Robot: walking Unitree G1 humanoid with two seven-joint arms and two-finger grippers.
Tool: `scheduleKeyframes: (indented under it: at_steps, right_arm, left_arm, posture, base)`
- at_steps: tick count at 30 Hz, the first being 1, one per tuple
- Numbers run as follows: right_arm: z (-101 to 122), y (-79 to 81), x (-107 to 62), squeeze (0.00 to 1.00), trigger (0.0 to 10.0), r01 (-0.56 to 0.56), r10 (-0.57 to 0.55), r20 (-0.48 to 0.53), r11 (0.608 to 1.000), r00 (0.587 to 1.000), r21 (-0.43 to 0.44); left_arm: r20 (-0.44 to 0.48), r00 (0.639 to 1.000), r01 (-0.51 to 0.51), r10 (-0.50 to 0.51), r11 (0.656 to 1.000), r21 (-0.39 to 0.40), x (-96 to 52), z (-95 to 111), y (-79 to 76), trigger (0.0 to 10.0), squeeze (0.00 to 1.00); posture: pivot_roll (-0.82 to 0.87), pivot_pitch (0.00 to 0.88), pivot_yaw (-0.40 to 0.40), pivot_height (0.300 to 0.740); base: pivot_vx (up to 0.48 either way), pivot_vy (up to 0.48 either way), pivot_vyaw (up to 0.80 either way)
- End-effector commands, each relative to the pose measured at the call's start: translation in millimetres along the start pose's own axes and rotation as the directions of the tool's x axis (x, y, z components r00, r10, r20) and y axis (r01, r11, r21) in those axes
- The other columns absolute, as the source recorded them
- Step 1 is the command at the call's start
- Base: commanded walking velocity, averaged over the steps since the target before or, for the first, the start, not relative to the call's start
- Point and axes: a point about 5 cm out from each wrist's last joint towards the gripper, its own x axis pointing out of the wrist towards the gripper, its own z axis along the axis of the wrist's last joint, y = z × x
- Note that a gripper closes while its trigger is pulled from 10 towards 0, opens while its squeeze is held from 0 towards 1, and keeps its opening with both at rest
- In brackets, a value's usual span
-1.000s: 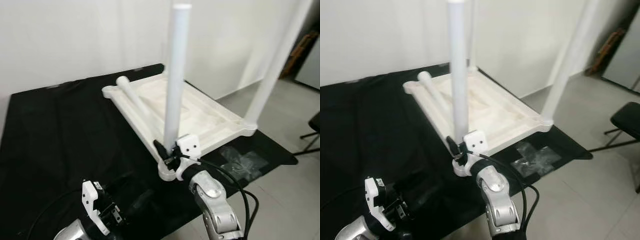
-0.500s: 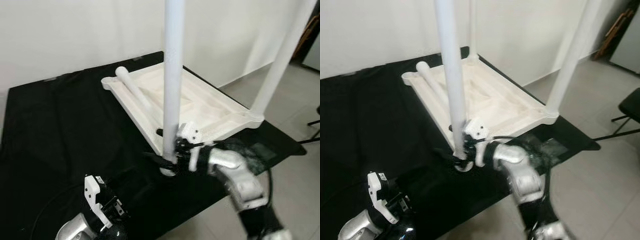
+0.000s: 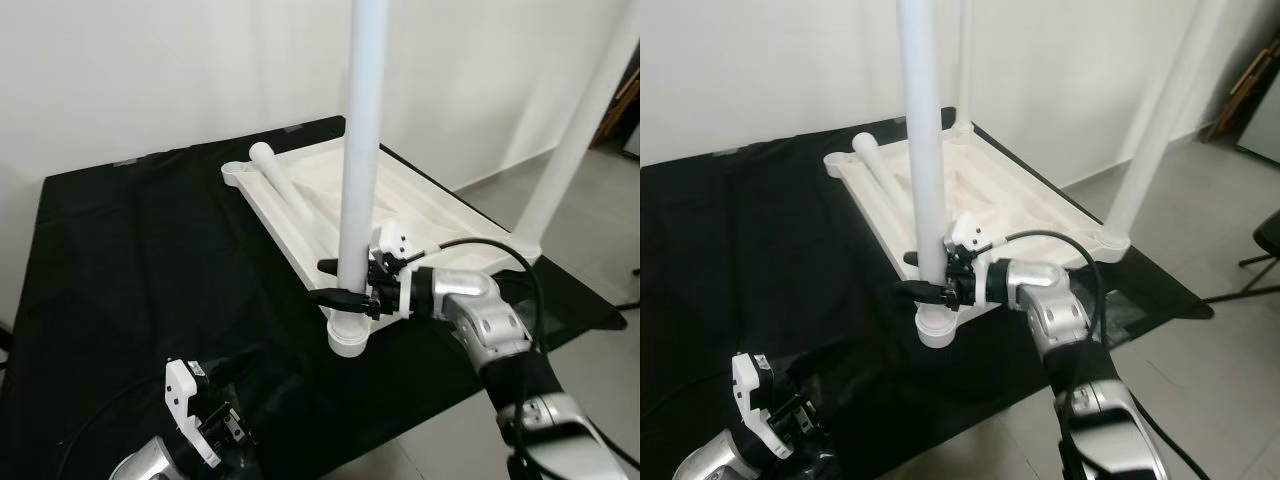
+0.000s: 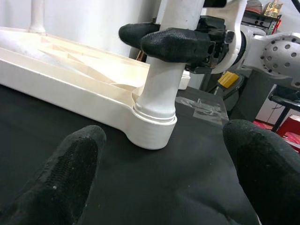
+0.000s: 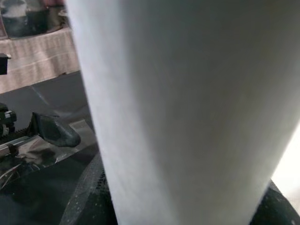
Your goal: Building children table
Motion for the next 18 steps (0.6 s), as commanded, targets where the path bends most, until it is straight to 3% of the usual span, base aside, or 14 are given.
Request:
scheduleKeyframes:
  at_steps: [1,5,6,7,8,9,10,11,13,14,15,16,18]
  right_arm:
    - [-8.1,8.5,1.7,0.0,0.0,-0.007,0.007,-0.002,1.0,1.0,0.02]
    - [-14.5,10.4,0.2,0.0,0.0,0.051,-0.051,-0.007,0.998,0.999,0.032]
    - [-26.7,16.1,3.5,0.0,0.0,0.205,-0.204,-0.018,0.976,0.979,0.075]
    - [-37.4,22.2,7.3,0.0,0.0,0.377,-0.375,-0.036,0.92,0.926,0.106]
    - [-37.4,22.2,7.3,0.0,0.0,0.377,-0.375,-0.036,0.92,0.926,0.106]
    - [-48.2,28.3,10.1,0.0,0.0,0.577,-0.575,-0.06,0.806,0.816,0.131]
    - [-64.1,50.4,18.1,0.0,0.0,0.656,-0.645,-0.121,0.739,0.755,0.153]
    - [-73.5,76.2,33.5,0.0,0.0,0.644,-0.628,-0.143,0.745,0.765,0.175]
    - [-73.5,76.2,33.5,0.0,0.0,0.644,-0.628,-0.143,0.745,0.765,0.175]
    - [-74.7,94.3,47.4,0.0,0.0,0.592,-0.577,-0.136,0.782,0.806,0.194]
    - [-74.7,94.3,47.4,0.0,0.0,0.592,-0.577,-0.136,0.782,0.806,0.194]
    - [-74.0,104.7,56.2,0.0,0.0,0.541,-0.527,-0.123,0.815,0.841,0.205]
    - [-71.0,100.2,56.7,0.0,0.0,0.536,-0.524,-0.114,0.823,0.844,0.188]
  left_arm:
    - [-0.019,1.0,-0.009,0.009,1.0,-0.004,-3.2,-3.6,-0.1,10.0,0.0]
    - [-0.023,1.0,-0.007,0.007,1.0,-0.008,-3.7,-4.1,-0.2,10.0,0.0]
    - [-0.026,1.0,-0.005,0.005,1.0,-0.012,-4.6,-4.3,-0.5,10.0,0.0]
    - [-0.028,1.0,-0.003,0.003,1.0,-0.013,-5.8,-4.1,-0.5,10.0,0.0]
    - [-0.028,1.0,-0.003,0.003,1.0,-0.013,-5.8,-4.1,-0.5,10.0,0.0]
    - [-0.029,1.0,-0.003,0.002,1.0,-0.015,-6.5,-4.0,-0.3,10.0,0.0]
    - [-0.03,1.0,-0.003,0.002,1.0,-0.016,-6.1,-4.1,0.0,10.0,0.0]
    - [-0.032,0.999,0.001,-0.001,1.0,-0.016,-5.2,-4.2,0.7,10.0,0.0]
    - [-0.032,0.999,0.001,-0.001,1.0,-0.016,-5.2,-4.2,0.7,10.0,0.0]
    - [-0.036,0.999,0.004,-0.005,1.0,-0.014,-4.3,-4.5,1.3,10.0,0.0]
    - [-0.036,0.999,0.004,-0.005,1.0,-0.014,-4.3,-4.5,1.3,10.0,0.0]
    - [-0.039,0.999,0.007,-0.007,1.0,-0.013,-3.6,-4.7,1.9,10.0,0.0]
    - [-0.04,0.999,0.007,-0.008,1.0,-0.014,-3.1,-4.9,3.0,10.0,0.0]
  posture:
    - [-0.06,0.094,0.01,0.74]
    - [-0.06,0.097,0.009,0.74]
    - [-0.07,0.1,0.0,0.74]
    - [-0.07,0.102,0.004,0.74]
    - [-0.07,0.102,0.004,0.74]
    - [-0.08,0.103,0.007,0.74]
    - [-0.07,0.104,0.012,0.74]
    - [-0.07,0.104,0.013,0.74]
    - [-0.07,0.104,0.013,0.74]
    - [-0.08,0.103,0.026,0.74]
    - [-0.08,0.103,0.026,0.74]
    - [-0.08,0.102,0.025,0.74]
    - [-0.09,0.096,0.024,0.74]
  base:
    - [0.0,0.0,0.0]
    - [0.0,0.0,0.0]
    - [0.0,0.0,0.0]
    - [0.0,0.0,0.0]
    - [0.0,0.0,0.0]
    - [0.0,0.0,0.0]
    - [0.0,0.0,0.0]
    - [0.0,0.0,0.0]
    - [0.0,0.0,0.0]
    - [0.0,0.0,0.0]
    - [0.0,0.0,0.0]
    - [0.0,0.0,0.0]
    - [0.0,0.0,0.0]
